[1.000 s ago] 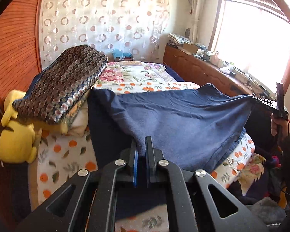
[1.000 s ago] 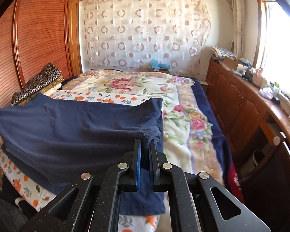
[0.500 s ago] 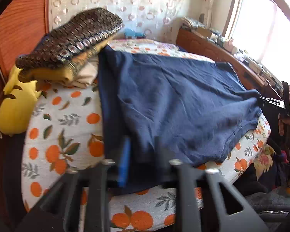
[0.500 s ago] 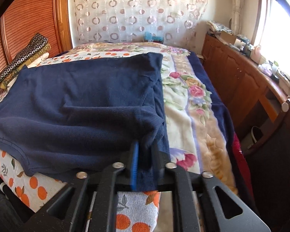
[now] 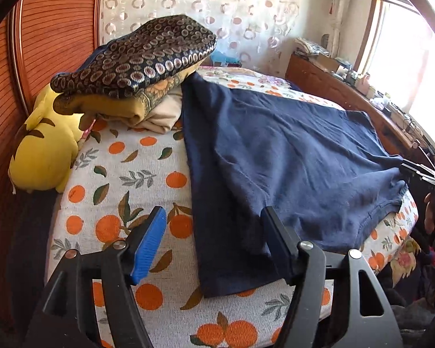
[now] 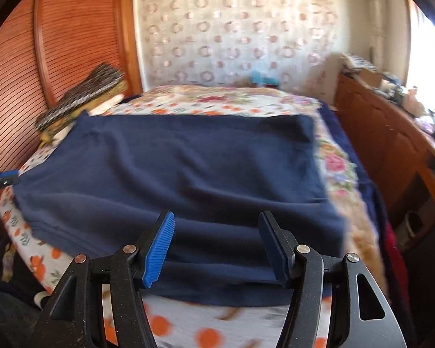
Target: Fold small clothes
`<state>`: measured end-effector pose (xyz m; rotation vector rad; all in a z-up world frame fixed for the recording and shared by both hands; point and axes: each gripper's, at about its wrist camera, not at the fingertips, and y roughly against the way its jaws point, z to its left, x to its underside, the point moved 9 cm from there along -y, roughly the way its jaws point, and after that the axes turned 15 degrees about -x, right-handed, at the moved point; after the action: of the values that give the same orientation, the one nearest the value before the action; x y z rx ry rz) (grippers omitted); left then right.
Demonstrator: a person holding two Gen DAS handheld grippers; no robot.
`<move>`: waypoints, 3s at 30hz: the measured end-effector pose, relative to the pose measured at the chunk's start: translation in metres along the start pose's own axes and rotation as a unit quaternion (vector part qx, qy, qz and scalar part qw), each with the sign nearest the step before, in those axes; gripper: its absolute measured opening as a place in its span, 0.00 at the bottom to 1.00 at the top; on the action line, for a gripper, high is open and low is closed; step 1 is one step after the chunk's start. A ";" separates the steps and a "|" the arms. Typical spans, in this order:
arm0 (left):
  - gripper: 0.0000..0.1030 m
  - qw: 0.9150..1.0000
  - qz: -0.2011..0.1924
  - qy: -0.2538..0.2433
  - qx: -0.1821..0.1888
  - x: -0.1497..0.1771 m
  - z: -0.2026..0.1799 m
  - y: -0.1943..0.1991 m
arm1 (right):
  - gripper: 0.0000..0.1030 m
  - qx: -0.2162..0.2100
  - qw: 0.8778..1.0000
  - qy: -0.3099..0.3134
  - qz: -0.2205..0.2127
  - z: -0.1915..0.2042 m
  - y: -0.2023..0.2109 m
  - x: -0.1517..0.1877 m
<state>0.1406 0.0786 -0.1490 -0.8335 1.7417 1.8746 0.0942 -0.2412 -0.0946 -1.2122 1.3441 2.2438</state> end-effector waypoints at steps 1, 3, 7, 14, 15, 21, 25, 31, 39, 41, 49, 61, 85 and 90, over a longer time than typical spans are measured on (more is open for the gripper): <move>0.66 1.000 0.002 -0.001 -0.001 0.001 -0.001 -0.001 | 0.61 -0.006 1.000 0.004 0.003 0.005 -0.008 0.002; 0.66 1.000 0.004 -0.003 -0.004 0.001 -0.002 -0.003 | 0.61 -0.014 1.000 0.012 0.012 0.015 -0.026 0.006; 0.66 1.000 0.009 -0.007 -0.005 0.005 -0.006 -0.005 | 0.61 -0.027 0.999 0.023 0.025 0.027 -0.048 0.011; 0.66 1.000 0.018 -0.011 -0.002 0.013 -0.013 -0.012 | 0.64 0.026 0.998 0.036 0.034 0.018 -0.074 0.007; 0.66 1.000 0.016 -0.012 -0.004 0.013 -0.014 -0.012 | 0.65 0.024 0.999 0.031 0.033 0.016 -0.074 0.008; 0.64 1.000 0.006 -0.001 0.000 0.017 -0.021 -0.008 | 0.70 0.032 0.998 0.029 0.034 0.016 -0.080 0.006; 0.53 1.000 0.002 0.000 -0.004 0.018 -0.023 -0.006 | 0.71 0.032 0.998 0.030 0.033 0.025 -0.070 0.008; 0.17 0.999 0.010 0.024 0.018 0.018 -0.021 -0.007 | 0.71 0.033 0.999 0.031 0.032 0.026 -0.067 0.010; 0.09 0.999 -0.027 0.000 0.046 -0.011 -0.050 0.021 | 0.71 0.034 0.999 0.025 0.032 0.022 -0.061 0.010; 0.09 0.997 -0.037 -0.011 0.060 -0.025 -0.063 0.030 | 0.71 0.031 0.999 0.016 0.026 0.018 -0.054 0.009; 0.09 0.987 -0.075 -0.088 0.113 -0.082 -0.157 0.053 | 0.71 0.039 0.999 -0.008 -0.010 -0.008 -0.006 0.007; 0.09 0.956 -0.059 -0.201 0.206 -0.122 -0.338 0.055 | 0.71 0.054 0.997 -0.047 -0.042 -0.041 0.048 0.031; 0.61 0.965 -0.060 -0.196 0.166 -0.151 -0.287 0.023 | 0.71 0.051 0.997 -0.034 -0.044 -0.042 0.050 0.008; 0.61 0.976 -0.049 -0.183 0.110 -0.153 -0.228 -0.022 | 0.71 0.030 0.999 0.009 -0.028 -0.024 0.018 -0.032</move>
<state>0.2952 -0.1335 -0.0640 -0.4477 1.6054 1.6132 0.1163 -0.2649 -0.0653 -1.2366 1.3553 2.1445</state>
